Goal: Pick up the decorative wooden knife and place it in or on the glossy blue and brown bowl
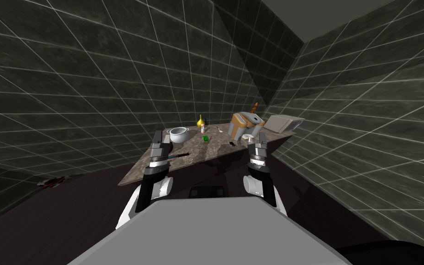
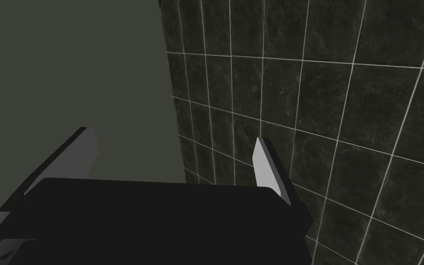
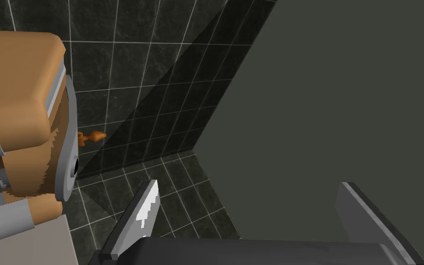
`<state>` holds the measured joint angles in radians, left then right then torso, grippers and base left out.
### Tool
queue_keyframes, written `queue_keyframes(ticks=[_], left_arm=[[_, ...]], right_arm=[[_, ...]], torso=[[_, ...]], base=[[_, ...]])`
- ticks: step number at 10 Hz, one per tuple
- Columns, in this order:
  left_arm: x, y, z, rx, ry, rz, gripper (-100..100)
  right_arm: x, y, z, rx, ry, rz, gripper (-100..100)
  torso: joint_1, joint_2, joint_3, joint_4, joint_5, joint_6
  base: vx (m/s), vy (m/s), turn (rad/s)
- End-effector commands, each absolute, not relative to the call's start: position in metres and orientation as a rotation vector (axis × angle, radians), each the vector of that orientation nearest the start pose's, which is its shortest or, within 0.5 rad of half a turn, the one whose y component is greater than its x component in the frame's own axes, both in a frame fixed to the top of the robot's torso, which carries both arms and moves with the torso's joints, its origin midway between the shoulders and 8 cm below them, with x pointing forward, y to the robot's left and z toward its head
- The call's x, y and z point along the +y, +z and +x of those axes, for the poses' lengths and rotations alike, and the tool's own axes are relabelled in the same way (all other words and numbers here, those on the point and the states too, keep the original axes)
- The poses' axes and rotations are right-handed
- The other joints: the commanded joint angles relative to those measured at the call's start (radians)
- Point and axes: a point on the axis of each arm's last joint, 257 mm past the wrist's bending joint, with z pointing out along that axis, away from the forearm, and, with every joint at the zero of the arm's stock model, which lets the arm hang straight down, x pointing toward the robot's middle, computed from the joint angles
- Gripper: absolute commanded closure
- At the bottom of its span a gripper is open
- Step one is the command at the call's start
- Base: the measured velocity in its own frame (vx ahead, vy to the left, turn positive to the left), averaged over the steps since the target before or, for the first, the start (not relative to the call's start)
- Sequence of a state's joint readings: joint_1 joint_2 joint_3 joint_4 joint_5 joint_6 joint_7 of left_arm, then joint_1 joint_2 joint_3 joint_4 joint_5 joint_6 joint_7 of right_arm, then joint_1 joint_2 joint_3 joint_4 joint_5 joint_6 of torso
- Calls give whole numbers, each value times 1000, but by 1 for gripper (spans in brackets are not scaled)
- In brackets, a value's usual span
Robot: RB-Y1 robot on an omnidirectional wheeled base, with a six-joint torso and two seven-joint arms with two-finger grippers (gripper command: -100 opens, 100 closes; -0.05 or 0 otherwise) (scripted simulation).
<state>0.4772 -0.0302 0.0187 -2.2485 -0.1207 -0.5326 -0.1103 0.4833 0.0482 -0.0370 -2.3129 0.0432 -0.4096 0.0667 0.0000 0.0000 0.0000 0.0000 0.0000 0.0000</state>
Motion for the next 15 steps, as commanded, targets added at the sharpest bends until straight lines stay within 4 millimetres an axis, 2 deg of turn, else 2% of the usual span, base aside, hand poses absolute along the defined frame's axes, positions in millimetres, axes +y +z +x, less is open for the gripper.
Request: queue_keyframes(ticks=[1,7,8,15], left_arm=[[268,23,352,701,-1129,-521,-100],[266,19,382,826,-1187,-530,-100],[266,19,382,828,-1186,-531,-100],[278,11,417,915,-1232,-637,-100]], right_arm=[[-292,27,351,640,1169,673,0],[-292,27,351,640,1169,673,0],[-292,27,351,640,1169,673,0],[-292,27,351,640,1169,673,0]], torso=[[0,0,0,0,0,0],[0,2,1,0,0,0],[0,2,1,0,0,0],[0,1,1,0,0,0]], base=[[-10,0,10],[-32,2,8],[-21,0,2],[-26,1,-3]])
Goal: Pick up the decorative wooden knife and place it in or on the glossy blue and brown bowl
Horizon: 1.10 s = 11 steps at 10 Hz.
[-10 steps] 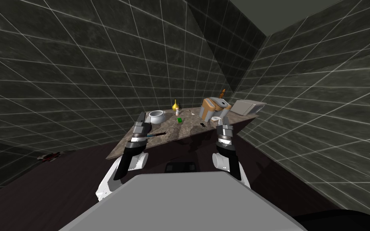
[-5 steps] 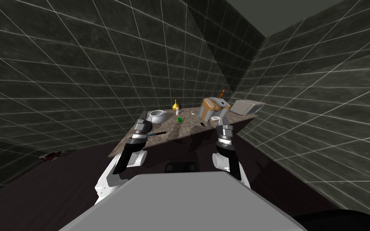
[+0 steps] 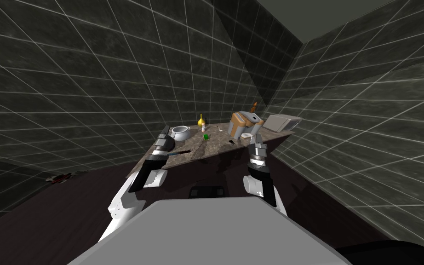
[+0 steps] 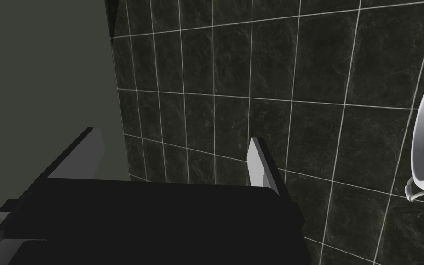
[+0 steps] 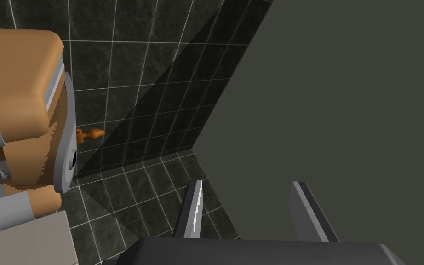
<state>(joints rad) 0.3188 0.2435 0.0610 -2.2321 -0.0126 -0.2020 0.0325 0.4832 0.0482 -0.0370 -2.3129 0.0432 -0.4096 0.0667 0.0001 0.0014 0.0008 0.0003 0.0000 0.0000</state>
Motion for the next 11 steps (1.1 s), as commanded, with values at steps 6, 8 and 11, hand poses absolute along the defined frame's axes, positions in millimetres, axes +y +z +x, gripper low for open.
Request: queue_keyframes(ticks=[6,8,11], left_arm=[[292,-4,441,980,-1230,-755,-100],[298,-9,449,999,-1235,-804,-100],[307,-20,460,1029,-1227,-875,-100]], right_arm=[[-292,27,351,640,1169,673,0],[-292,27,351,640,1169,673,0],[-292,27,351,640,1169,673,0]], torso=[[0,0,0,0,0,0],[0,0,0,0,0,0],[0,-1,0,0,0,0]], base=[[-20,-3,-9],[-23,-4,-20],[-13,-2,-15]])
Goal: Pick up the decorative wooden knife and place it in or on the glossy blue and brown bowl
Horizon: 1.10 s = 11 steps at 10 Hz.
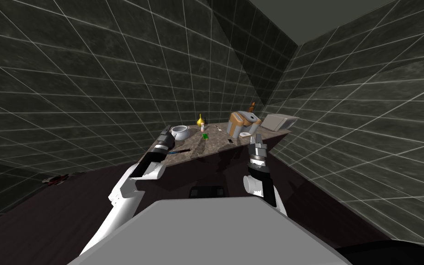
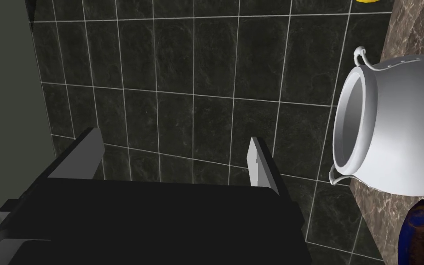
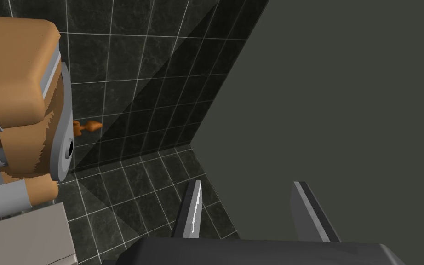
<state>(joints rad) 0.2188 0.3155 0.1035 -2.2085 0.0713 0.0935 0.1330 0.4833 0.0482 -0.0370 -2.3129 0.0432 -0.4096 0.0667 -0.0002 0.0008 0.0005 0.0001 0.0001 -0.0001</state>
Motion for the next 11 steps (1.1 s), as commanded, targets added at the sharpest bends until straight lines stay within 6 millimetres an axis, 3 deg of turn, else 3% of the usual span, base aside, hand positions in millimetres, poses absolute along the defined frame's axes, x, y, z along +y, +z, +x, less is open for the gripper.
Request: queue_keyframes(ticks=[1,11], left_arm=[[312,-19,465,1027,-1243,-905,-100],[344,-67,487,1122,-1173,-1171,-100]], right_arm=[[-292,27,351,640,1169,673,0],[-292,27,351,640,1169,673,0]], torso=[[0,0,0,0,0,0],[0,0,0,0,0,0]], base=[[-17,-12,-42],[-9,-7,-24]])
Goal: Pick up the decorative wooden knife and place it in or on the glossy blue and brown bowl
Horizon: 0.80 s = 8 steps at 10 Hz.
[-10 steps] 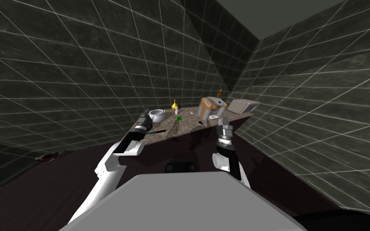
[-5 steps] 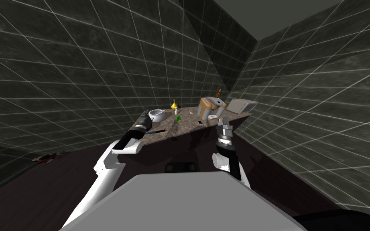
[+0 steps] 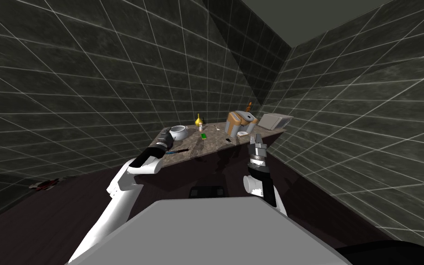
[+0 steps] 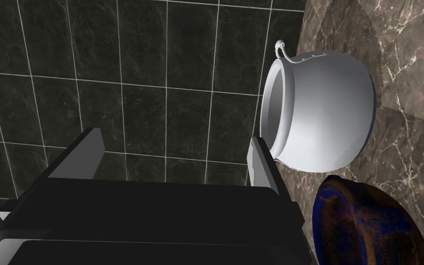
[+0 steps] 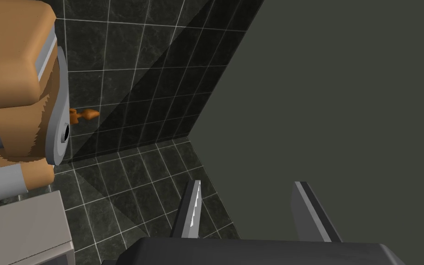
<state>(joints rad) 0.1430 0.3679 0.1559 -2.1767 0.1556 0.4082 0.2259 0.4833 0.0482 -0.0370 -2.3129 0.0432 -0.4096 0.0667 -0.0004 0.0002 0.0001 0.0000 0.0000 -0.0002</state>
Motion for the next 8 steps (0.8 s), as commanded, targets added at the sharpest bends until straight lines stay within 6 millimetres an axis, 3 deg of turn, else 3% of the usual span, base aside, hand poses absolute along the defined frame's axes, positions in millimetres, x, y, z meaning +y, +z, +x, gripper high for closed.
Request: queue_keyframes(ticks=[1,8], left_arm=[[353,-72,490,1124,-1170,-1219,-100],[377,-112,492,1178,-1086,-1412,-100]], right_arm=[[-292,27,351,640,1169,673,0],[-292,27,351,640,1169,673,0]], torso=[[0,0,0,0,0,0],[0,0,0,0,0,0]], base=[[-6,-13,-64],[-1,-11,-34]])
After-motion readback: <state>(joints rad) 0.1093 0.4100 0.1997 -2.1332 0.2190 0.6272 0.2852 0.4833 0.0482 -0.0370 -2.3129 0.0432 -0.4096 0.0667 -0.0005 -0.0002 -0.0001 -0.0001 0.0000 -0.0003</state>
